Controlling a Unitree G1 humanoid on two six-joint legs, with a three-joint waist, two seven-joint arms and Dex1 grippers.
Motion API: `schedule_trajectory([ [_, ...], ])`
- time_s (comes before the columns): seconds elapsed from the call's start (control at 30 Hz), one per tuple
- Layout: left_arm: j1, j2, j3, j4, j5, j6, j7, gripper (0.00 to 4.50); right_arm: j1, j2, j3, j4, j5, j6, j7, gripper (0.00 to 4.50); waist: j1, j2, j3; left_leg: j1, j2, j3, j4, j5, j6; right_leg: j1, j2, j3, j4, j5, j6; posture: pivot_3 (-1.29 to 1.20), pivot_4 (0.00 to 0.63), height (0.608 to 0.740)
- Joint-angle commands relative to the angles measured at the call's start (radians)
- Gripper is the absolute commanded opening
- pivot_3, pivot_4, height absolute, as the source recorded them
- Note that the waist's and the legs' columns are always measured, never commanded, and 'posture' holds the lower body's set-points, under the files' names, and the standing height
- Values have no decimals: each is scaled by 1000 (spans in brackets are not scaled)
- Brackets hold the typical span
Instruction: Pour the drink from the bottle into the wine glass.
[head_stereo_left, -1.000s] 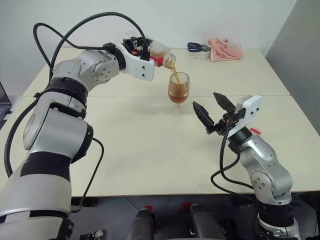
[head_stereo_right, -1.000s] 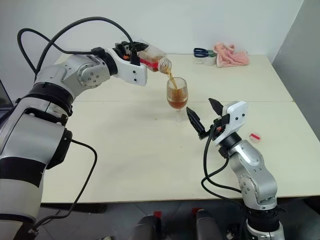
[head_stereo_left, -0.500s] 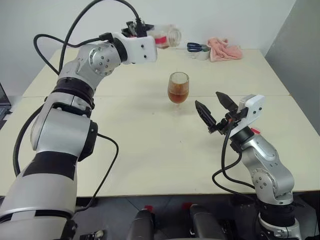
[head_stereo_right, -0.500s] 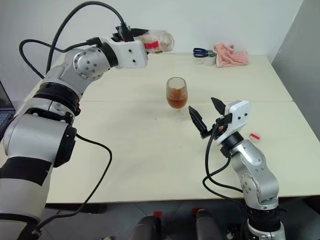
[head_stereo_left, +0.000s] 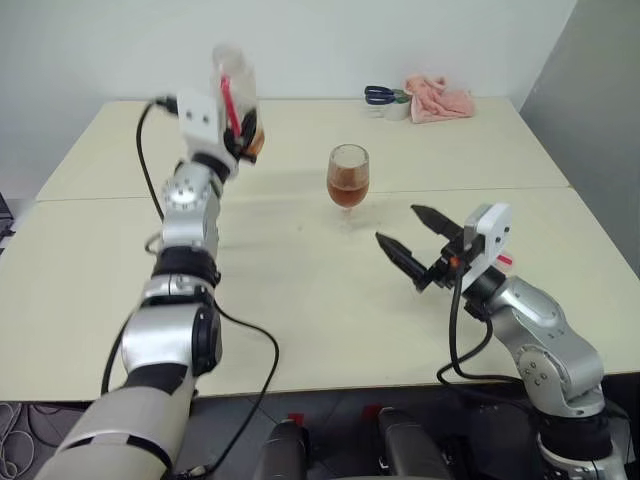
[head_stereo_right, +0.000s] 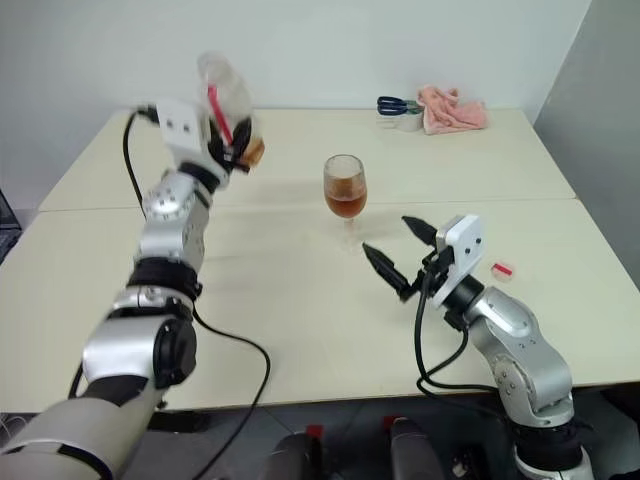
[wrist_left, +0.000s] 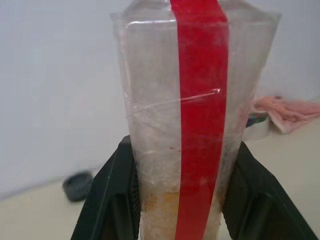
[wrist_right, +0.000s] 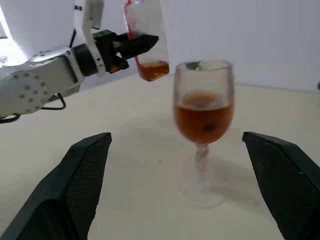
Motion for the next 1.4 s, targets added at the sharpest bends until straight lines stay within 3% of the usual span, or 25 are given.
schedule_trajectory([
  [0.03, 101, -38, 75, -222, -103, 108, 80, 1688, 41, -53, 10, -54, 36, -4, 94, 4500, 3, 0, 0, 0, 0, 0, 0, 0, 0, 0, 0, 0, 0, 0, 0, 0, 150, 740],
  [0.17, 257, -62, 93, -354, -128, 151, 109, 1688, 92, -94, 23, -65, 51, -18, 169, 4500, 8, -1, -1, -1, -1, -1, 2, 0, 0, 0, -1, 0, 0, 0, 0, 0, 150, 740],
  [0.37, 395, -67, 57, -406, -98, 143, 102, 1688, 116, -88, 36, -62, 43, -31, 187, 4500, 13, -2, -1, 4, -1, 0, 1, 0, 0, 5, -1, 0, -2, 0, 0, 0, 150, 740],
  [0.73, 407, -59, 9, -343, -51, 80, 90, 1688, 118, -66, 28, -78, 50, -15, 150, 4500, 24, -3, -2, 5, -1, 0, 0, 0, 0, 7, -1, 0, -4, 0, 0, 0, 150, 740],
  [1.03, 402, -60, 0, -344, -49, 92, 85, 4472, 131, -65, 27, -92, 45, -18, 121, 4500, 24, -3, -2, 5, -1, 0, 0, 0, 0, 7, -1, 0, -5, 0, 0, 0, 150, 740],
  [1.4, 603, -112, -30, -617, -51, 278, 142, 4472, 179, -62, 21, -108, 34, -19, 78, 4500, 24, -3, -2, 6, 0, 0, -1, 0, 0, 8, -1, 0, -6, 0, 0, 0, 150, 740],
])
